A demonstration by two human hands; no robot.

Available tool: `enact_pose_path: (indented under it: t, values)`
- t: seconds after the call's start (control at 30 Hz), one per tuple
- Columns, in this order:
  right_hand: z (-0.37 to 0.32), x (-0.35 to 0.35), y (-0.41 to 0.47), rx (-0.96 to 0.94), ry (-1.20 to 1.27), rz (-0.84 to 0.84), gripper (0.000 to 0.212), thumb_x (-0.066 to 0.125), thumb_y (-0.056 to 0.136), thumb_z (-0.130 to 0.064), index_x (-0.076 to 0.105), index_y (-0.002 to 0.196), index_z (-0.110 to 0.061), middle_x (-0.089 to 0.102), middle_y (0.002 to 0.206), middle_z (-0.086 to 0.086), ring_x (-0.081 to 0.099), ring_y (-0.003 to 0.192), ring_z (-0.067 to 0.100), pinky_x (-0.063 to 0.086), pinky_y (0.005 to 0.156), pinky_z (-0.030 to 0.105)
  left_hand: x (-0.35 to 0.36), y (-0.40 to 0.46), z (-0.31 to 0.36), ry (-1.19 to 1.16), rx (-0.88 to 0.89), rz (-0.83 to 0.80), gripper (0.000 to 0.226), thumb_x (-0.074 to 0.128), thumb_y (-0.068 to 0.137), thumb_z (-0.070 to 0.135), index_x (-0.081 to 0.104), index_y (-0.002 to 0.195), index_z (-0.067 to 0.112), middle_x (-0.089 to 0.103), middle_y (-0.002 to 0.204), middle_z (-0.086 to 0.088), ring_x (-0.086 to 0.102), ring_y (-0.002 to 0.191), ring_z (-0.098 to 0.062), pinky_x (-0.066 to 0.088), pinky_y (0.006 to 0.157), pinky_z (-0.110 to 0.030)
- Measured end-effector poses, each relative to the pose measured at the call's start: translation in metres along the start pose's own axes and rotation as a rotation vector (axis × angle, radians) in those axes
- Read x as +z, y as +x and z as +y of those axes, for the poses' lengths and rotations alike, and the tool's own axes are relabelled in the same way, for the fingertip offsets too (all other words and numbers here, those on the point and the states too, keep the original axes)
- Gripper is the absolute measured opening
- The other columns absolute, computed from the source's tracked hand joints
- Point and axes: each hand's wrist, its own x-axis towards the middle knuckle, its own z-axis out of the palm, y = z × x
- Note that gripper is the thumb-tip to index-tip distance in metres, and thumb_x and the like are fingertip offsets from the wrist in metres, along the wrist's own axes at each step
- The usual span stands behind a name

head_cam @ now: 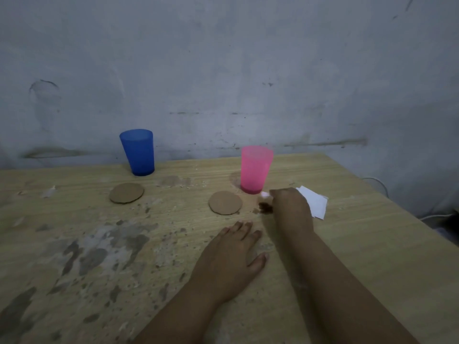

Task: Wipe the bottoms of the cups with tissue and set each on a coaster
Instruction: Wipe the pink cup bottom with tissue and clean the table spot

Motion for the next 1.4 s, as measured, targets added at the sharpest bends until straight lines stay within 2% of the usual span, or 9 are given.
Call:
enact_pose_path:
  t: [0.03, 0.2, 0.4, 0.63, 0.8, 0.9, 1.1, 1.23, 1.4]
  values:
    - [-0.002, 0.005, 0.002, -0.019, -0.012, -0.073, 0.025, 0.049, 0.091, -0.012, 0.066, 0.108, -0.013, 0.064, 0.103, 0.011, 0.059, 0.1, 0.026, 0.045, 0.08, 0.031, 0.001, 0.0, 0.0, -0.008, 0.0, 0.007, 0.06, 0.027, 0.093, 0.057, 0.023, 0.147, 0.032, 0.014, 0.158, 0.008, 0.005, 0.144, -0.006, -0.001, 0.114, -0.023]
    - [-0.008, 0.016, -0.002, -0.128, -0.091, -0.137, 0.03, 0.048, 0.085, -0.007, 0.065, 0.107, -0.019, 0.063, 0.099, 0.008, 0.055, 0.098, 0.021, 0.037, 0.072, 0.026, 0.003, 0.002, -0.001, -0.011, 0.003, 0.033, 0.059, 0.029, 0.092, 0.055, 0.028, 0.146, 0.03, 0.021, 0.157, 0.006, 0.01, 0.144, -0.008, 0.004, 0.115, -0.026]
    - [-0.004, 0.007, -0.024, -0.225, -0.048, -0.233, 0.034, 0.048, 0.088, -0.011, 0.059, 0.12, -0.014, 0.06, 0.124, 0.007, 0.056, 0.112, 0.022, 0.043, 0.095, 0.032, 0.004, 0.002, -0.002, -0.026, 0.005, 0.043, 0.058, 0.03, 0.092, 0.055, 0.03, 0.145, 0.03, 0.023, 0.156, 0.004, 0.013, 0.144, -0.009, 0.005, 0.115, -0.026]
    - [-0.013, 0.006, -0.023, -0.12, 0.005, -0.224, 0.035, 0.035, 0.094, -0.017, 0.054, 0.124, -0.015, 0.06, 0.123, 0.009, 0.053, 0.111, 0.025, 0.041, 0.087, 0.032, -0.001, -0.001, 0.0, -0.027, -0.008, 0.062, 0.055, 0.033, 0.093, 0.048, 0.03, 0.144, 0.028, 0.028, 0.154, 0.004, 0.016, 0.143, -0.011, 0.008, 0.115, -0.027]
    - [-0.007, 0.008, -0.032, -0.086, 0.079, -0.27, 0.039, 0.032, 0.097, -0.023, 0.05, 0.132, -0.025, 0.05, 0.139, 0.002, 0.051, 0.119, 0.026, 0.04, 0.096, 0.034, 0.0, -0.014, 0.002, 0.043, -0.02, 0.023, 0.058, 0.024, 0.096, 0.047, 0.017, 0.149, 0.024, 0.016, 0.158, 0.002, 0.007, 0.145, -0.012, -0.001, 0.116, -0.027]
    - [0.0, 0.005, -0.028, -0.024, 0.11, -0.202, 0.038, 0.033, 0.095, -0.019, 0.055, 0.126, -0.023, 0.055, 0.132, 0.006, 0.053, 0.114, 0.026, 0.041, 0.093, 0.034, 0.0, -0.015, 0.001, 0.039, -0.026, 0.046, 0.058, 0.024, 0.096, 0.049, 0.021, 0.149, 0.025, 0.017, 0.158, 0.003, 0.008, 0.145, -0.01, -0.001, 0.115, -0.026]
    - [-0.004, 0.007, -0.03, -0.137, 0.123, -0.294, 0.041, 0.035, 0.095, -0.019, 0.048, 0.134, -0.027, 0.045, 0.144, 0.001, 0.046, 0.125, 0.024, 0.034, 0.1, 0.03, -0.002, -0.012, -0.001, -0.024, -0.036, 0.087, 0.055, 0.032, 0.094, 0.048, 0.03, 0.145, 0.028, 0.026, 0.155, 0.006, 0.014, 0.143, -0.008, 0.006, 0.115, -0.025]
    - [0.005, 0.007, -0.028, -0.079, 0.104, -0.228, 0.041, 0.036, 0.093, -0.017, 0.049, 0.132, -0.022, 0.047, 0.141, 0.004, 0.046, 0.124, 0.023, 0.037, 0.099, 0.034, -0.001, -0.009, 0.0, -0.019, -0.036, 0.079, 0.056, 0.03, 0.095, 0.047, 0.026, 0.147, 0.026, 0.02, 0.157, 0.003, 0.01, 0.144, -0.009, 0.003, 0.115, -0.024]
    - [-0.004, 0.013, -0.027, -0.165, 0.135, -0.307, 0.041, 0.035, 0.095, -0.021, 0.048, 0.134, -0.025, 0.04, 0.148, -0.001, 0.041, 0.131, 0.022, 0.032, 0.104, 0.031, 0.0, -0.009, 0.001, -0.033, -0.046, 0.08, 0.058, 0.028, 0.095, 0.048, 0.021, 0.149, 0.026, 0.015, 0.158, 0.003, 0.006, 0.145, -0.008, 0.0, 0.114, -0.023]
